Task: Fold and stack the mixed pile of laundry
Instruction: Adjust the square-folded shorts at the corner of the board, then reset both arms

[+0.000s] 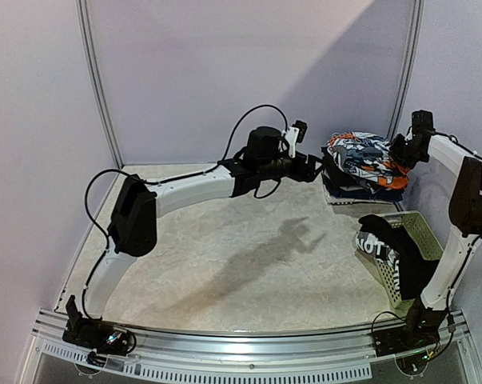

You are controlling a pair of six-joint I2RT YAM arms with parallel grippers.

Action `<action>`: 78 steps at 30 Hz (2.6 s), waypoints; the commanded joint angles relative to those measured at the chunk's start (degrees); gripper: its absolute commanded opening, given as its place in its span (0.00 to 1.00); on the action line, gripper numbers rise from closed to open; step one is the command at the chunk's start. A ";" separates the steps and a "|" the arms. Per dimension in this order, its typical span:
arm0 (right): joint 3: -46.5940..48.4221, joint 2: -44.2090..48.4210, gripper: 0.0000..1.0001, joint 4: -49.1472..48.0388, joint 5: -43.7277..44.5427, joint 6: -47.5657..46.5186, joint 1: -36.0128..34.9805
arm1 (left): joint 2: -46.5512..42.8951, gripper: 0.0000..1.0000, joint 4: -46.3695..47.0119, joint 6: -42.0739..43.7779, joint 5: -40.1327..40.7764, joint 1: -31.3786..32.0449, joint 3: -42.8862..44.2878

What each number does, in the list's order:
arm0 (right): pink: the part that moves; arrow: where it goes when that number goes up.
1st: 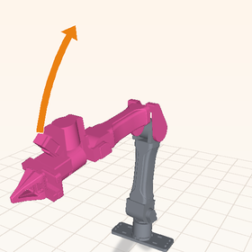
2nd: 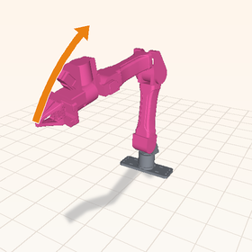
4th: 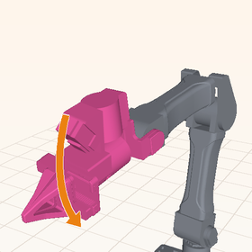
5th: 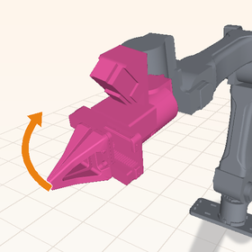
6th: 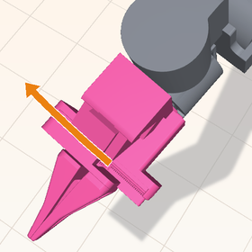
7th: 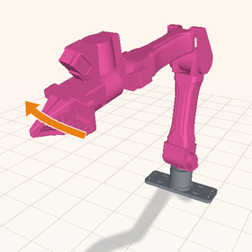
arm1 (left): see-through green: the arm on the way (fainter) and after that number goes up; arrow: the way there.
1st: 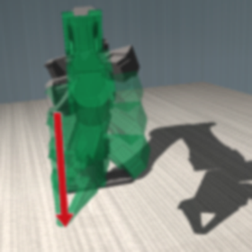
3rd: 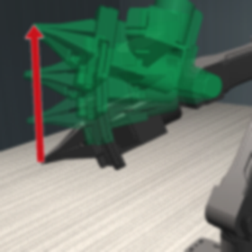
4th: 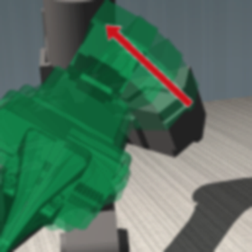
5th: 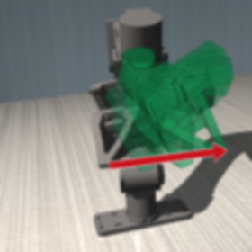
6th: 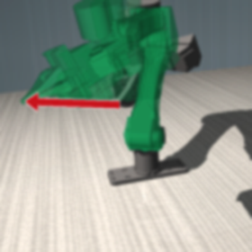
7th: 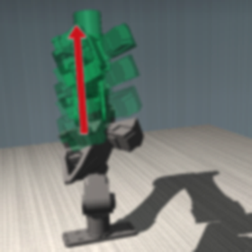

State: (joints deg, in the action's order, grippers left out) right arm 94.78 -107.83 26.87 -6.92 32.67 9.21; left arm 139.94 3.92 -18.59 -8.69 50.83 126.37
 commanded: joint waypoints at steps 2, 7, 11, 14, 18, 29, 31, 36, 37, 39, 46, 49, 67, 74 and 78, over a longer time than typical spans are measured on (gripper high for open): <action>-8.50 5.52 0.26 -0.82 2.90 -0.41 1.53 | 7.42 0.82 3.55 -3.57 -6.05 -0.79 9.90; -11.76 6.54 0.26 -3.87 0.81 -0.41 2.04 | 12.01 0.81 9.14 -7.82 -8.43 -1.16 13.70; -12.06 4.10 0.26 -6.59 -1.76 0.25 2.55 | 11.40 0.81 10.55 -8.40 -8.88 -1.25 11.17; -11.40 3.18 0.27 -7.41 -3.70 0.64 2.48 | 8.99 0.80 11.38 -7.85 -8.72 -1.50 6.59; -10.14 5.20 0.28 -6.34 -4.92 -0.11 2.43 | 4.78 0.79 12.79 -7.28 -8.42 -2.02 0.29; -7.91 16.05 0.44 -0.79 -1.89 -4.21 -5.52 | -13.25 0.79 16.12 -1.02 -2.59 -2.22 -23.99; -8.01 17.99 0.46 0.66 -0.94 -4.80 -7.48 | -16.60 0.79 16.09 0.01 -1.57 -2.21 -28.43; -10.90 23.04 0.51 4.04 2.03 -6.40 -14.16 | -24.68 0.80 15.69 2.23 1.70 -2.18 -39.57; -12.02 23.95 0.51 4.51 2.59 -6.74 -15.21 | -25.90 0.80 15.56 2.55 2.23 -2.22 -41.34; -14.85 26.58 0.52 5.48 3.81 -6.91 -16.90 | -28.32 0.80 14.93 3.10 3.00 -2.22 -44.86; -21.89 34.32 0.53 10.87 9.81 -7.21 -23.19 | -34.81 0.81 14.04 3.45 4.30 -2.14 -55.63; -24.11 36.93 0.55 12.80 11.82 -6.96 -25.85 | -37.09 0.81 14.64 3.29 4.87 -2.13 -60.57; -46.72 55.39 0.99 -0.67 9.81 -4.04 -34.97 | -56.01 1.00 9.96 3.96 18.56 -1.87 -85.83; -57.60 68.64 0.99 -12.90 10.80 -1.71 -34.92 | -68.35 1.00 1.07 2.89 26.79 -1.79 -92.01; -64.90 77.62 0.99 -17.85 12.98 -0.58 -34.96 | -76.28 0.99 -8.25 2.14 32.48 -1.80 -93.72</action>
State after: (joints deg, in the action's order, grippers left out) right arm 35.42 -36.60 16.58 3.31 30.35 -25.50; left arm 69.63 6.20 -15.42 16.40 49.39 34.33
